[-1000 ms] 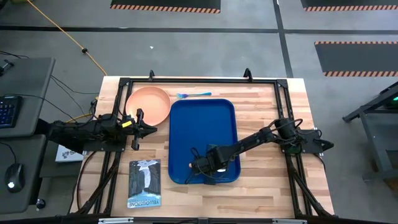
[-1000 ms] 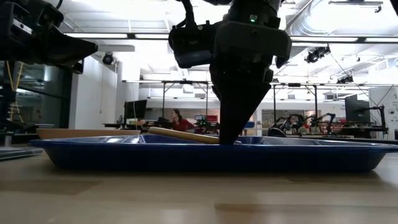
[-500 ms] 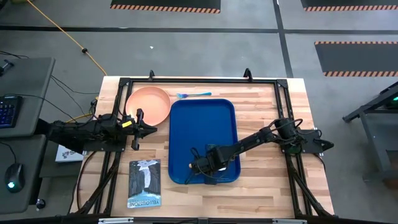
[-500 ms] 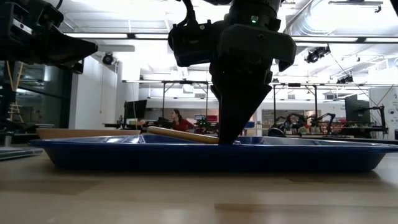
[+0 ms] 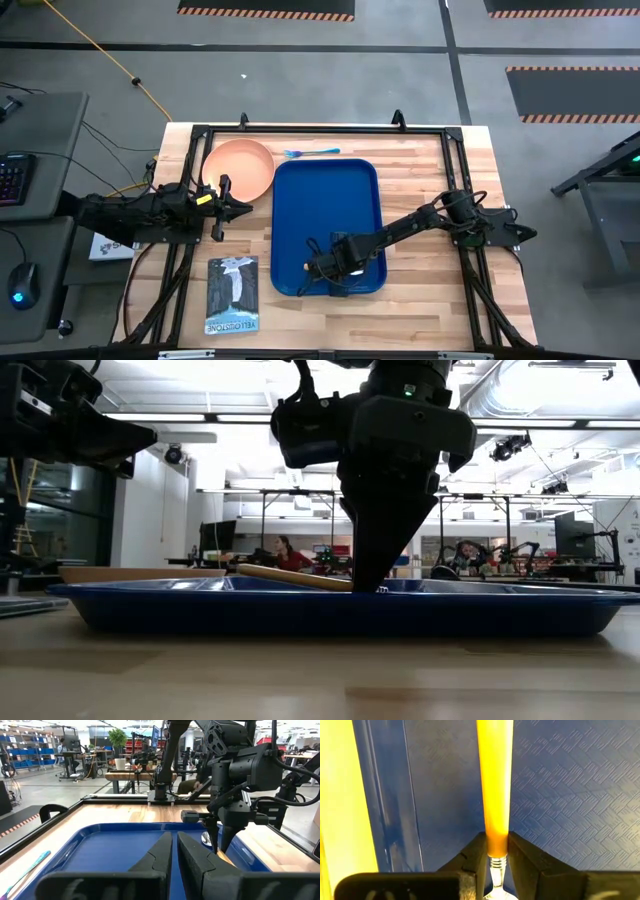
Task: Pick and place plate/cup/fork/spoon on tray
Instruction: Put the yellow spoon on the blue serving tray, then put the light orange plate on the blue serving tray
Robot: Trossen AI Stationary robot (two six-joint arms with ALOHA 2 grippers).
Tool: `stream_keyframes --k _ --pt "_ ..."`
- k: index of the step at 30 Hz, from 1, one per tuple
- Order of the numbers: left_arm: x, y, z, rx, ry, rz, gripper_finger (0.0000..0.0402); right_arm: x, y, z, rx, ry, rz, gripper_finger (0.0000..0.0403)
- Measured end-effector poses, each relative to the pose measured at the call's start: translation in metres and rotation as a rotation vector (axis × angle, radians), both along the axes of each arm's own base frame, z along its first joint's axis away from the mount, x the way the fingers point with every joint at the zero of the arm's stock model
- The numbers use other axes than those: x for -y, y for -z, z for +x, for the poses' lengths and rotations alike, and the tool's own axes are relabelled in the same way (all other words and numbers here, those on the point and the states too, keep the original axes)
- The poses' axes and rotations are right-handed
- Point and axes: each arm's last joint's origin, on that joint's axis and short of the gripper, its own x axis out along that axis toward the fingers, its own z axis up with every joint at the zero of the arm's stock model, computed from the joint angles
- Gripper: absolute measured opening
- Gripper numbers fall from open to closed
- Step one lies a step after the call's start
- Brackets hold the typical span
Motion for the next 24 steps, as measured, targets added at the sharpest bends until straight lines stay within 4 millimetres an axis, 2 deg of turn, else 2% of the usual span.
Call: stream_keyframes --k 11,18,24 --pt "0.000 0.000 0.000 0.000 0.000 0.000 0.0021 0.000 0.000 0.000 0.000 0.007 0.002 0.0116" --pt "0.000 0.000 0.000 0.000 0.000 0.000 0.0021 0.003 -0.005 0.000 -0.020 -0.056 -0.029 0.0122" --pt "0.000 0.000 0.000 0.000 0.000 0.000 0.0021 0.015 -0.031 -0.008 -0.103 -0.033 -0.283 0.0122"
